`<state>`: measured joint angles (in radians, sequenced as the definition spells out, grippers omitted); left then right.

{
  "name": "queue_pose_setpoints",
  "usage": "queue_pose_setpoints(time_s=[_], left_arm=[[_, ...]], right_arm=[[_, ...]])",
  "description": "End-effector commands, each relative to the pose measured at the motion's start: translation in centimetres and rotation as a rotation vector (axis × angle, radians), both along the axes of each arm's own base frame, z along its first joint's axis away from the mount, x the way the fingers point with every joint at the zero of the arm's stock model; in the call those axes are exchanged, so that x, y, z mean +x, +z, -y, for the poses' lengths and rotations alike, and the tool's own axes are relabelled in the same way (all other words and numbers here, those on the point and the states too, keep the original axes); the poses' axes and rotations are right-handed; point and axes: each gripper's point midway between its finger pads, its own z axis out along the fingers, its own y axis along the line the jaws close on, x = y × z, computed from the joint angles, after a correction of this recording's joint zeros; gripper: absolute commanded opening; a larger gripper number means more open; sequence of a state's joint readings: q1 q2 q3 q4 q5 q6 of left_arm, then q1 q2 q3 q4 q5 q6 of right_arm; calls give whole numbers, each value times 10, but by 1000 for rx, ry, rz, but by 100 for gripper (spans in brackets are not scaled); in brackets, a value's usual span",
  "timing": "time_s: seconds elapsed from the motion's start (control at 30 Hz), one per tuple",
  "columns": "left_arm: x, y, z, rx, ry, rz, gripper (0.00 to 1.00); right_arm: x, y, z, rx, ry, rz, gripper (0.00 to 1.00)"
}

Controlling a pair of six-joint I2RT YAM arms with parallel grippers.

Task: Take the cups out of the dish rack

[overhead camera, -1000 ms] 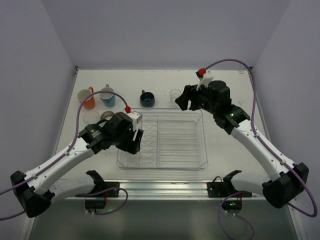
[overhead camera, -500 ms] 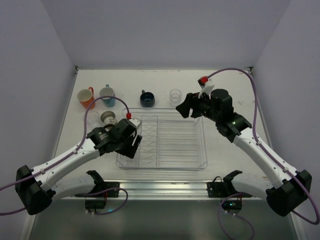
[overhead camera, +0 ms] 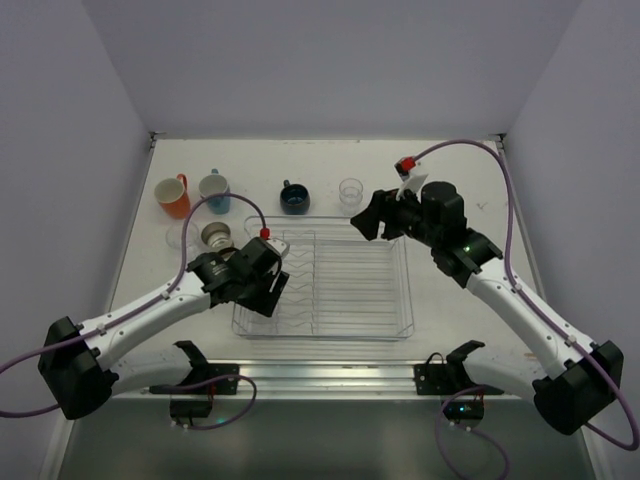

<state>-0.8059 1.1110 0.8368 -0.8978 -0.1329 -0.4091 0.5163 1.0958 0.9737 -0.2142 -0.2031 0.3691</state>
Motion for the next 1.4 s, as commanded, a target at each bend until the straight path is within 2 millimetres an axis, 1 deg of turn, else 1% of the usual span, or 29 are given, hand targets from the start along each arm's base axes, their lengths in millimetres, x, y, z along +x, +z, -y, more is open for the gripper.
queue_pose_setpoints(time_s=[0.0,0.07,0.1,0.2,0.23,0.27,0.3,0.33,0.4,0.43,0.47,0.5,0.53,0.6,0.67,0.7,0.73,0.77,0.8,0.83,0.9,0.93,1.07,1.1,1.13,1.2,1.23,1.33,1.37], left_arm=[[5,-3,9,-22,5,0,69],[6,-3,11,-33,10,2,63],[7,-2,13,-40,13,9,57],[8,-3,13,-45,24,12,46],[10,-1,13,-45,28,19,38],[10,0,13,-47,31,24,35],[10,3,11,-44,32,29,32],[15,14,12,-50,41,61,29],[18,28,10,-56,52,88,27],[25,49,14,-92,58,136,27],[28,61,16,-113,60,158,26],[29,72,18,-133,60,178,26],[35,98,23,-188,63,228,26],[38,126,28,-258,68,280,25],[39,160,35,-368,66,341,25],[42,175,43,-437,62,383,25],[37,192,48,-520,43,411,25],[36,202,52,-581,45,426,25],[39,211,63,-663,31,465,25],[30,225,69,-755,-10,485,25],[29,232,82,-873,-31,510,25],[24,240,86,-931,-55,517,24],[19,254,99,-1105,-87,544,23],[18,267,102,-1164,-104,577,23],[16,261,105,-1181,-119,561,23],[13,271,110,-1244,-143,572,23],[12,266,114,-1246,-160,555,23],[10,268,119,-1282,-182,548,23],[9,264,120,-1289,-181,541,23]], right_arm=[[-9,26,-5,76,43,59,68],[-13,30,-6,93,52,64,68],[-15,31,-7,100,63,65,68],[-20,33,-7,115,73,68,68],[-23,33,-8,120,82,67,68],[-25,34,-9,129,88,63,68],[-27,37,-9,138,95,70,68],[-29,38,-10,147,104,69,68],[-36,46,-15,190,135,73,68],[-38,45,-16,208,141,65,68],[-44,48,-20,253,159,41,68],[-47,56,-23,293,174,61,68],[-51,57,-25,326,186,59,68],[-59,69,-31,415,213,56,68],[-66,77,-33,494,233,55,68],[-71,79,-34,517,254,56,68],[-75,75,-35,534,265,41,68],[-80,81,-35,573,280,38,68],[-86,91,-36,608,312,73,68],[-91,88,-38,622,333,63,68],[-101,100,-40,679,381,76,67],[-106,99,-42,687,404,68,67],[-114,102,-47,708,444,61,67],[-115,102,-49,710,454,61,66],[-117,102,-51,710,469,61,65],[-123,102,-56,709,504,47,64],[-125,102,-57,712,515,41,64],[-127,100,-60,725,525,22,62],[-127,100,-60,729,518,22,62]])
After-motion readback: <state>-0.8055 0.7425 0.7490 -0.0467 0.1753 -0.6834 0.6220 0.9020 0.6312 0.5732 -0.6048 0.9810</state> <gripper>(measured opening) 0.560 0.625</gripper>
